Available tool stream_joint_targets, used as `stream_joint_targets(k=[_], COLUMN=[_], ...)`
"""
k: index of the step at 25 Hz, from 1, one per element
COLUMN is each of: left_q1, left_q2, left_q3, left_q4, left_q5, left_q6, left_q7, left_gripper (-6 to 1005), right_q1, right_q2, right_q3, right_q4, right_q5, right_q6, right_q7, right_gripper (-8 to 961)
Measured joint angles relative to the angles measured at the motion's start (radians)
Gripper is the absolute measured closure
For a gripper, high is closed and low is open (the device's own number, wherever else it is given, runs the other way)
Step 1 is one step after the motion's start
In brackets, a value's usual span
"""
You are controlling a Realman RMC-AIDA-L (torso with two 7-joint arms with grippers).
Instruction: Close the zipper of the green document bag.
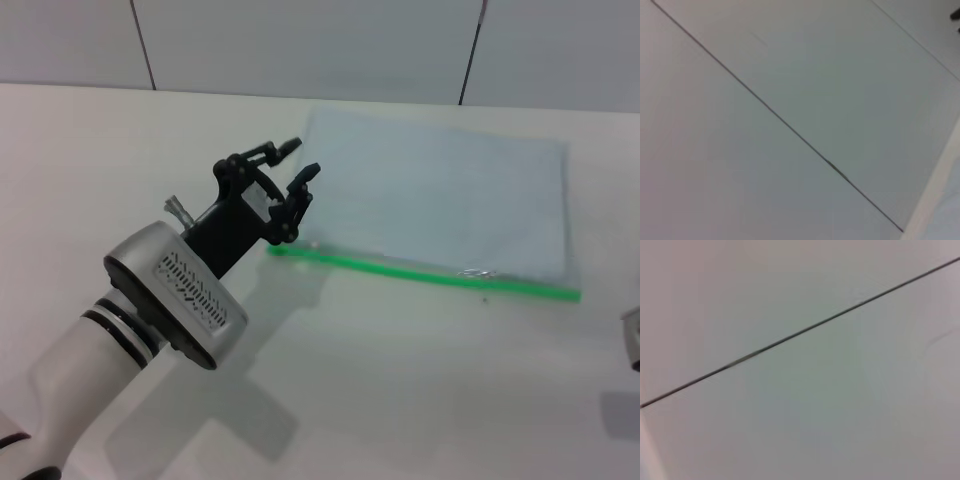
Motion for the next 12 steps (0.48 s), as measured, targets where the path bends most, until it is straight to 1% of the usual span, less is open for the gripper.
stream_joint_targets(k=[4, 7, 8, 12], left_q1=[0.016, 0.031, 0.035, 0.056], left_q2=[0.0, 0.004, 0.004, 0.006], left_q3=[-0.03, -0.051, -0.058, -0.093], left_q4=[-0.003, 0.005, 0.01, 0.045], left_q5=[0.0, -0.004, -0.009, -0.042], left_q6=[0.06, 0.138, 0.158, 0.227], left_q7=[-0.043, -0.15, -0.187, -0.365], left_gripper=[587, 577, 574, 562], right_q1=[-0.025, -0.039, -0.042, -0.047], right_q2=[0.002, 0.002, 0.002, -0.001], right_q3=[-0.003, -0.009, -0.01, -0.028], right_q4=[-0.013, -0.038, -0.044, -0.049], right_q5=[0.0, -0.005, -0.008, -0.013], right_q6=[-0.101, -0.166, -0.188, -0.274], right_q7=[0.035, 0.136, 0.182, 0.485], right_gripper=[845, 618, 581, 435])
